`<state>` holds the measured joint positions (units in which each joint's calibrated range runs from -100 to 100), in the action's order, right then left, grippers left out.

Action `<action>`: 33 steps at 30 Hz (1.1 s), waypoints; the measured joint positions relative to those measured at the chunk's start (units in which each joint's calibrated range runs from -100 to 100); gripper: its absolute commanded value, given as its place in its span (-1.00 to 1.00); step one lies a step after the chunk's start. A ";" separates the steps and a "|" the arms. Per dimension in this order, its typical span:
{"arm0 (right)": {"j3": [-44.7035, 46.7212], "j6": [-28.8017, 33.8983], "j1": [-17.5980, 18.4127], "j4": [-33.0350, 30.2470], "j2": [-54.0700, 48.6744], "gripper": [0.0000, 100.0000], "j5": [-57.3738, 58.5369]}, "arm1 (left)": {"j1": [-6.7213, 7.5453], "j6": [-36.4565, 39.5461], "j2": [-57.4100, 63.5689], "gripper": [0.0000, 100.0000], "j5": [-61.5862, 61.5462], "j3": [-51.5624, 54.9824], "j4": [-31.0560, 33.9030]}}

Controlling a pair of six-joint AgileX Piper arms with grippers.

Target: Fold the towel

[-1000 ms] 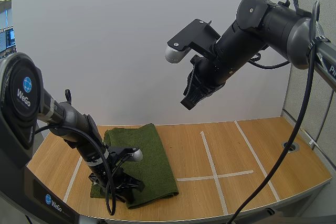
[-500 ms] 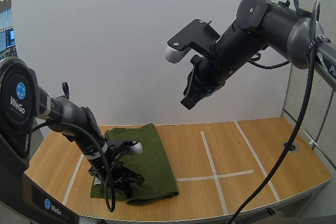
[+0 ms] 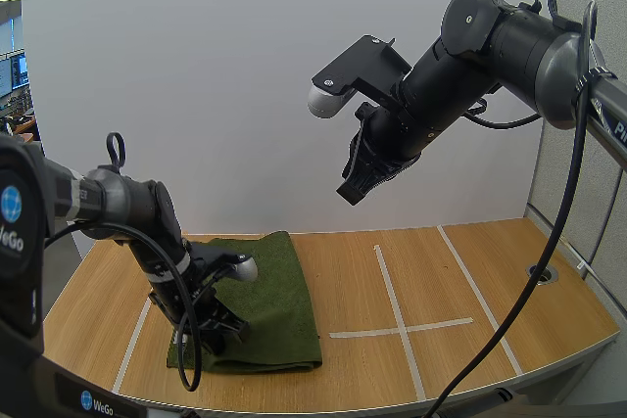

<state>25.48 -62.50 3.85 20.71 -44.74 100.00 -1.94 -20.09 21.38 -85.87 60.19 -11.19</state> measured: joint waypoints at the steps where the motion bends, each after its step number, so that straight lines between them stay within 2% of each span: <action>1: 0.00 0.00 0.00 0.00 0.00 -1.00 0.00 | 0.00 0.23 1.54 -1.00 -0.35 -1.36 0.81; 14: 0.00 0.00 0.00 0.00 0.00 -1.00 0.00 | 0.00 1.23 3.79 -1.00 -1.48 -3.94 9.04; 26: 0.00 0.00 0.00 0.00 0.00 -1.00 0.00 | 0.00 1.33 3.79 -1.00 -1.31 -3.94 13.38; 27: 0.00 0.00 0.00 0.00 0.00 -1.00 0.00 | -0.19 1.33 3.79 -1.00 -1.31 -3.94 13.79; 30: 0.00 0.00 0.00 -0.21 0.00 -1.00 0.00 | -2.99 0.39 3.79 -1.00 -0.52 -3.94 14.36; 33: 0.00 0.00 0.00 -0.21 0.00 -1.00 0.00 | -4.70 -1.50 3.79 -1.00 -0.15 -3.94 12.80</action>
<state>25.48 -62.50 3.85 20.50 -44.74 100.00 -6.64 -21.60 25.17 -86.02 56.25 1.62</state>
